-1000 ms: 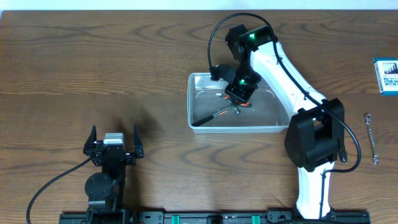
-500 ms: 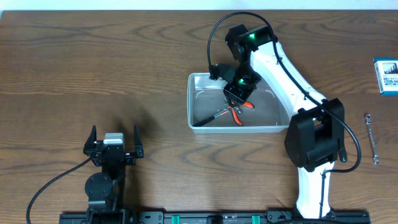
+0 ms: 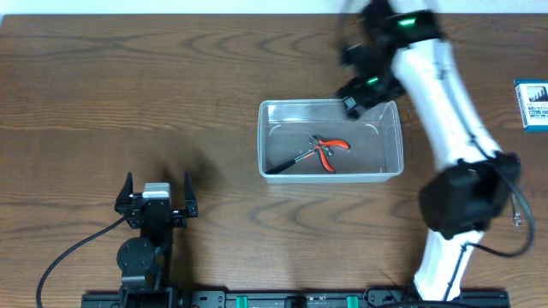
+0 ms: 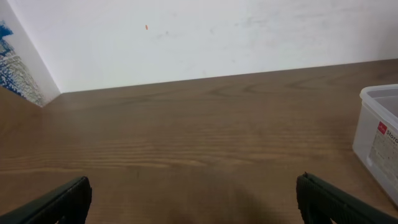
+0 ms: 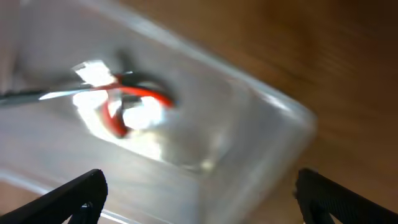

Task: Pack container
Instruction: 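Lower the pliers into the container and open the right gripper, then move the right gripper right over the yellow-black screwdriver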

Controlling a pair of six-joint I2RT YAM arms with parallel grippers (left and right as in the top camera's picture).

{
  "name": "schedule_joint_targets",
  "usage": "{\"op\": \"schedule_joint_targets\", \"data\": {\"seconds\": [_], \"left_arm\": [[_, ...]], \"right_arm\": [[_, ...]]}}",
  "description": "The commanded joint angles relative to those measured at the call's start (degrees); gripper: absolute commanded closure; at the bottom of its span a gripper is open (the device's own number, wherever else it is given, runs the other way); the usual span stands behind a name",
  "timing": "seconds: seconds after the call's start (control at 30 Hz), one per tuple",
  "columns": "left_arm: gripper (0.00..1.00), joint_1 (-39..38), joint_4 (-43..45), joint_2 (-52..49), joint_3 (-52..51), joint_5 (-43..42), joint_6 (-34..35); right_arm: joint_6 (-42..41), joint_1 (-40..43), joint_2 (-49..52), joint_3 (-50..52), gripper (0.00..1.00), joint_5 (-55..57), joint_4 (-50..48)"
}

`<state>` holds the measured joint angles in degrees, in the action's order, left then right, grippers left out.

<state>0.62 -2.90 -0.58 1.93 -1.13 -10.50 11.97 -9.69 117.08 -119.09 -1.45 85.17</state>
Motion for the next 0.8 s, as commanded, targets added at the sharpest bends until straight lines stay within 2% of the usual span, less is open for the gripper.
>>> {"op": "schedule_joint_targets", "data": {"seconds": [0.0,0.23,0.43,0.6,0.77], "left_arm": [[0.02,-0.07,-1.01,0.31,-1.70,0.28,0.28],[0.02,-0.07,-1.01,0.31,-1.70,0.28,0.28],[0.02,-0.07,-1.01,0.31,-1.70,0.28,0.28],[0.02,-0.07,-1.03,0.31,-1.70,0.28,0.28],[0.02,-0.07,-1.03,0.31,-1.70,0.28,0.28]], "right_arm": [[-6.43,9.31,-5.22,-1.51,0.01,4.15,0.85],[-6.36,22.80,-5.99,-1.11,0.01,0.48,9.46],[-3.10,25.05,-10.01,-1.11,0.01,-3.30,12.15],[-2.84,25.18,-19.21,1.27,0.01,-3.08,12.17],[0.11,28.28,-32.17,13.73,0.01,-3.08,10.88]]}}
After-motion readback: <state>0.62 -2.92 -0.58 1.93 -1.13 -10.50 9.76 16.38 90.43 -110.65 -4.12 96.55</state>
